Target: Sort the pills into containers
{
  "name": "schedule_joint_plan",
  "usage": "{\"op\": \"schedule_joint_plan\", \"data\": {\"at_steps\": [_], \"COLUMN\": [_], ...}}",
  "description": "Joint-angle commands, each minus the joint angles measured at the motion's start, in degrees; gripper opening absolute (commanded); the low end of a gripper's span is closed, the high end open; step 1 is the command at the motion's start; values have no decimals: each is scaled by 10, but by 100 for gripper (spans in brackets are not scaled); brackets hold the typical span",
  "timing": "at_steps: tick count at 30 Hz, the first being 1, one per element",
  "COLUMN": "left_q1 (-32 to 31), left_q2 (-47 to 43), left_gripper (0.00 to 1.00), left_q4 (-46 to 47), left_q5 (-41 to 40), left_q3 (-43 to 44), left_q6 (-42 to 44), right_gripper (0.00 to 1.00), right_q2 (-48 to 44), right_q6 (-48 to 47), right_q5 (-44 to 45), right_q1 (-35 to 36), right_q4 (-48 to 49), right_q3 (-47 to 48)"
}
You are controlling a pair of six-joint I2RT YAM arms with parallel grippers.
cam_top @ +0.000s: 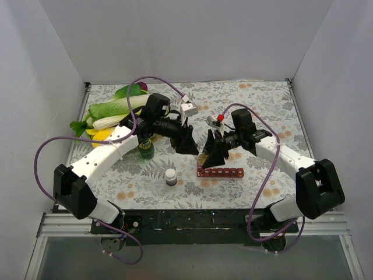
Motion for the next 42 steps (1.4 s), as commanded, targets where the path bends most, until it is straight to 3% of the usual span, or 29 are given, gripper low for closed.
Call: {"op": "schedule_joint_plan", "data": {"at_steps": [1,5,12,16,20,21,23,24,28,38,42], "left_q1": [3,13,25,25,26,26,25,25,-23,-40,-40], "left_q2": [-16,-68,-148,-202,-212,-207,-181,-168,-119,-78,-77], "left_gripper": [73,98,98,98,98,96,68,62,66,66,60], "left_q4": [20,98,168,261,225,217,213,212,174,150,150], "left_q5": [-7,-18,-35,-67,-164,-178,-181,-182,-253,-297,-291], "left_q3": [9,-34,-73,-151,-167,-168,-162,-157,-110,-93,-92], "left_q6": [19,-50,-198,-381,-490,-508,-541,-570,-569,-558,-555], "right_gripper": [1,1,1,1,1,1,1,1,1,1,1], "right_q2": [-35,-51,-59,-88,-124,-129,-144,-146,-144,-149,-148], "right_q6": [100,81,-133,-205,-244,-256,-264,-274,-281,-271,-265], "right_q5": [-82,-57,52,176,258,279,358,386,470,469,469], "right_q1": [3,-3,-2,-1,6,16,33,52,75,77,77], "right_q4": [159,142,-71,-90,-88,-86,-71,-69,-69,-65,-63], "right_q3": [-4,-11,51,44,41,41,36,36,38,33,31]}}
